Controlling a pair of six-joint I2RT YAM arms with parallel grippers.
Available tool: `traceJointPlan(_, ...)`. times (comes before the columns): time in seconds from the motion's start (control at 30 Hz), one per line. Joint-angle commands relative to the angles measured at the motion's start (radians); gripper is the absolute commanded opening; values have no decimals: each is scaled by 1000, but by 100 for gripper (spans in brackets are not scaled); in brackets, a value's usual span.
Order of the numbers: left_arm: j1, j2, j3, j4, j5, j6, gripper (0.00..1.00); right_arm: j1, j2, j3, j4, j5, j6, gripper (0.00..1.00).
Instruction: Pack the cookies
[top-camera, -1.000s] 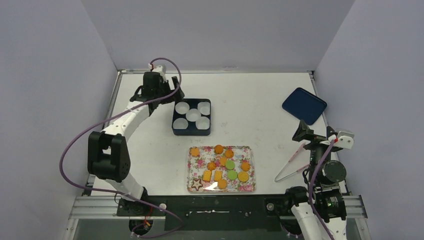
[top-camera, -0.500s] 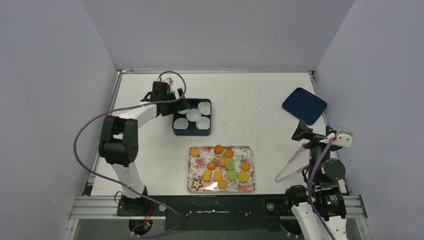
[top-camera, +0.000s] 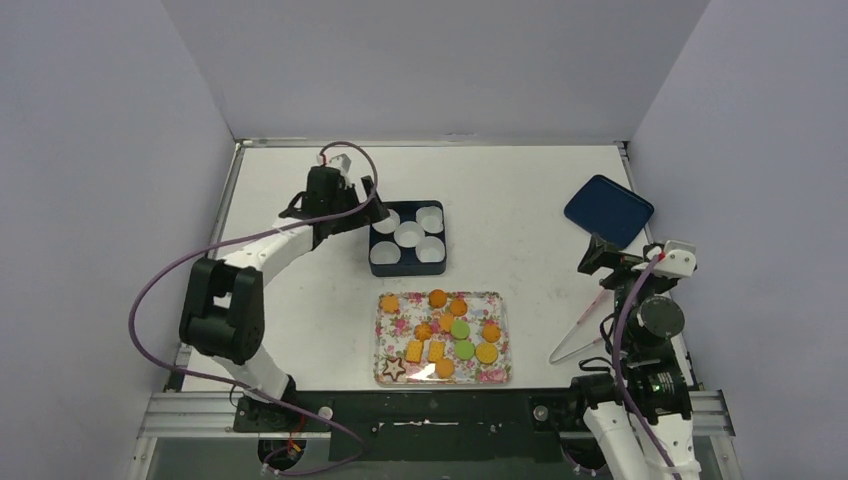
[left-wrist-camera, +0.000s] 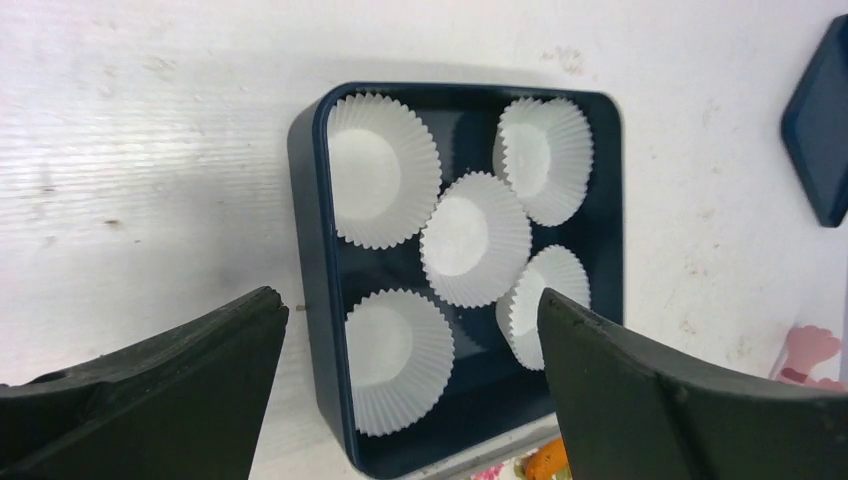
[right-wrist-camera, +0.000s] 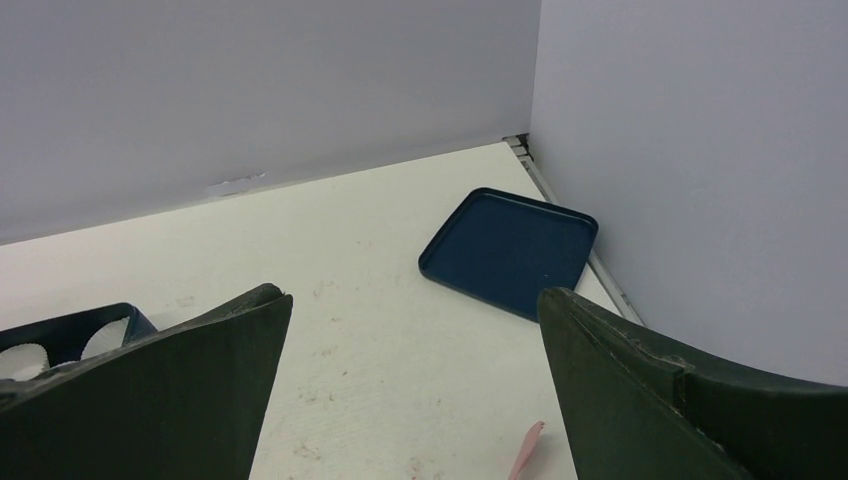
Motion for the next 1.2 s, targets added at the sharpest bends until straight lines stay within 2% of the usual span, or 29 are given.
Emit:
traceJointPlan(0.0, 31, -226, -12, 8, -61, 17, 96, -7, 115, 74, -23, 6, 83, 100)
traceJointPlan(0.1, 58, -362, -43, -20, -43, 48, 97, -5, 213, 127, -72, 16, 171, 100)
traceJointPlan(0.23, 82, -562, -118, -45, -82, 105, 97, -6, 314, 176, -110, -60, 201, 100)
traceJointPlan(0.33, 43, -625, -111, -142, -145, 191, 97, -6, 371, 195, -138, -95, 235, 100)
traceJointPlan(0.43, -16, -702, -139, -193, -230, 251, 97, -7, 420, 216, -206, -35, 310, 100)
traceJointPlan(0.53, -91, -826, -209, -178, -299, 316, 97, -9, 480, 248, -349, 105, 507, 100)
traceJointPlan(0.73, -111, -1080, -343, -68, -307, 346, 97, -14, 601, 241, -486, 136, 669, 100)
traceJointPlan(0.93, -146, -1115, -374, -71, -419, 313, 97, -50, 642, 187, -573, 168, 818, 100)
traceJointPlan(1.17, -172, -1135, -400, -52, -413, 308, 97, -191, 711, 50, -496, 37, 859, 85)
